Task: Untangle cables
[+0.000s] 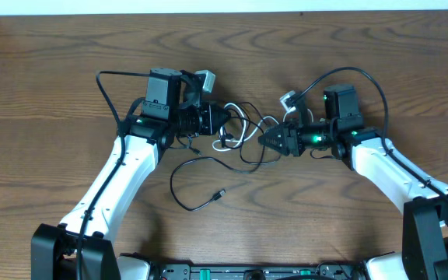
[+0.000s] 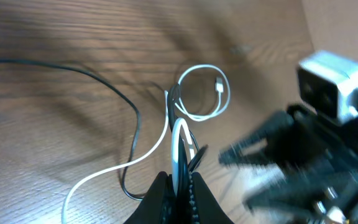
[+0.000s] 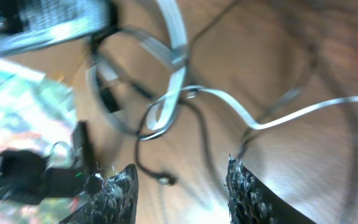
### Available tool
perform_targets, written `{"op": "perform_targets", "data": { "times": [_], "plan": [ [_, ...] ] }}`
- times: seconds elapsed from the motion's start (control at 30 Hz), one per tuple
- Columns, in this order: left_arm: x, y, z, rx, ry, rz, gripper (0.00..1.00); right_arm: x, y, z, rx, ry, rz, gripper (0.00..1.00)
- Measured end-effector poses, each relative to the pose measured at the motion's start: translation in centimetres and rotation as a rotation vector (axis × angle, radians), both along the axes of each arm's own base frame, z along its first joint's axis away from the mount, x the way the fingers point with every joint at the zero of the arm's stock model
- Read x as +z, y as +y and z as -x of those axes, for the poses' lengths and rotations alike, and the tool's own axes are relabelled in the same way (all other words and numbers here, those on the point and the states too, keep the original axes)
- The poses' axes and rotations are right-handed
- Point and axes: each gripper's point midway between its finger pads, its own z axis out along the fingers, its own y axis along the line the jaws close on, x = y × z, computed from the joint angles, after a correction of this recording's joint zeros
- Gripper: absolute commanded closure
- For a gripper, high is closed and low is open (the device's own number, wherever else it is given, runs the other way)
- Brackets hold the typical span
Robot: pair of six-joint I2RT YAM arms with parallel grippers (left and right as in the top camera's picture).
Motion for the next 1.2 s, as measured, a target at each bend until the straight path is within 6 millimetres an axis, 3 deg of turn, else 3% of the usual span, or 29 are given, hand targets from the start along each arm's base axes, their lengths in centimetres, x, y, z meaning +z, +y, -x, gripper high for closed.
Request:
{"op": "perform_targets", "data": {
  "times": [0.47,0.87,1.2],
  "plan": [
    [-0.6,-0.5,-0.6,0.245,0.174,0.041,0.92,1.2,2.1,2.1,0.118,-0.014,-0.072,0.62],
    [0.4,-2.4,-0.6,0.303,0.24,0.136,0.93,0.0,1.5,0.8,0.011,0.037,0.003,0.64],
    [0.9,-4.4,0.2,0.258,0.234,0.156,0.93,0.6,1.6,-0.5,-0.046,0.038,-0.014,0.65]
  ]
}}
